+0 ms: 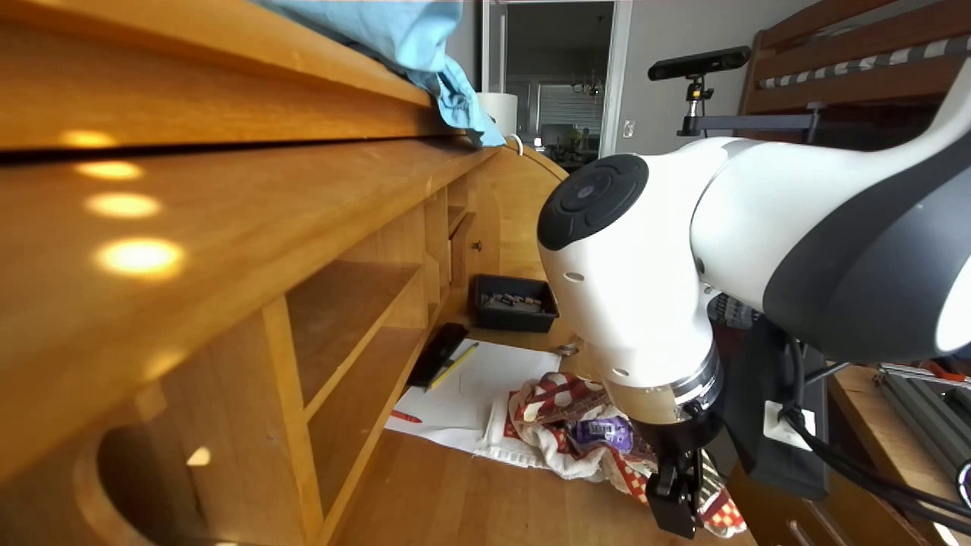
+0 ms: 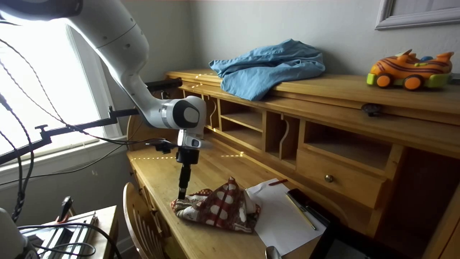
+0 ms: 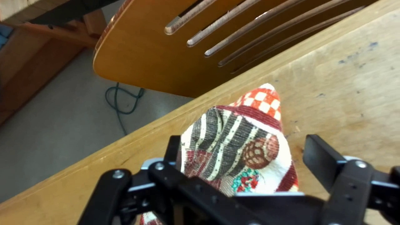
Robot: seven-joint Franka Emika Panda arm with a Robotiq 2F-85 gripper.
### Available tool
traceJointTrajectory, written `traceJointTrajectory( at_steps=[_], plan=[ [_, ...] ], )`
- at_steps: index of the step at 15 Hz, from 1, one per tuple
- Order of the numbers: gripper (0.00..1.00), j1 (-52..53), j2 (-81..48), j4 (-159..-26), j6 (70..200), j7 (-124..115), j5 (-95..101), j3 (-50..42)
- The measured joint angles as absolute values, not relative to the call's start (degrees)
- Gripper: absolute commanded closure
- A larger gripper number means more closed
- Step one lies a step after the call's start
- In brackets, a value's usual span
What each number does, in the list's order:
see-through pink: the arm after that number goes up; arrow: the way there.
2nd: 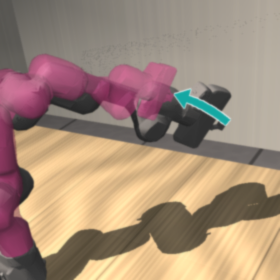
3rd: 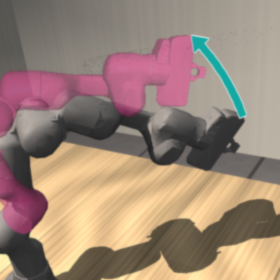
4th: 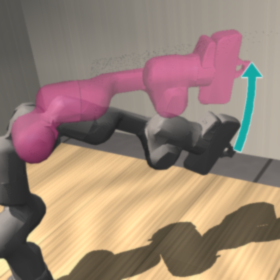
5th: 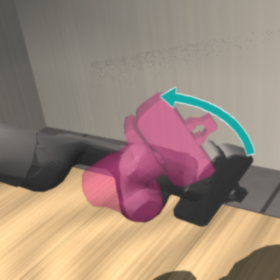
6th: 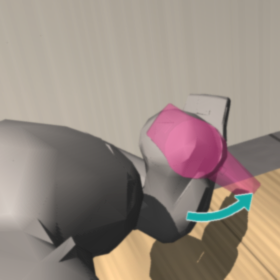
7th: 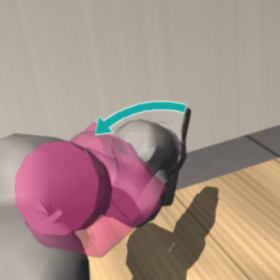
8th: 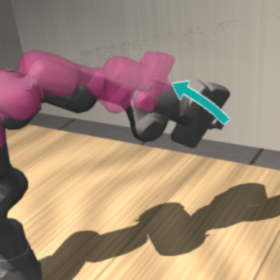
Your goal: Put the purple object on the cloth then move the cloth to the right and cover the purple object
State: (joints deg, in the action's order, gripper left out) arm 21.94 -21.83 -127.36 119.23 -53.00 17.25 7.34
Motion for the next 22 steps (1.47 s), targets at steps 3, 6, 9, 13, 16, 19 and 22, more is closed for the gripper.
traceJointTrajectory(
  at_steps=[3, 6, 9, 13, 16, 19, 22],
  plan=[
    [0.28, 22.0, -22.0, -127.4, 120.0, -53.7, 17.9, 7.3],
    [0.5, 22.0, -22.3, -127.5, 120.0, -53.7, 18.2, 7.3],
    [0.7, 22.1, -22.5, -127.9, 120.0, -53.7, 18.3, 7.3],
    [0.98, 22.1, -22.8, -128.4, 120.0, -53.7, 18.4, 7.3],
    [1.0, 22.1, -22.9, -128.7, 120.0, -53.6, 18.4, 7.3],
    [0.99, 21.9, -22.2, -129.0, 119.9, -53.5, 18.4, 7.1],
    [0.99, 21.8, -20.3, -129.8, 118.7, -53.6, 18.8, 6.0]
  ],
)
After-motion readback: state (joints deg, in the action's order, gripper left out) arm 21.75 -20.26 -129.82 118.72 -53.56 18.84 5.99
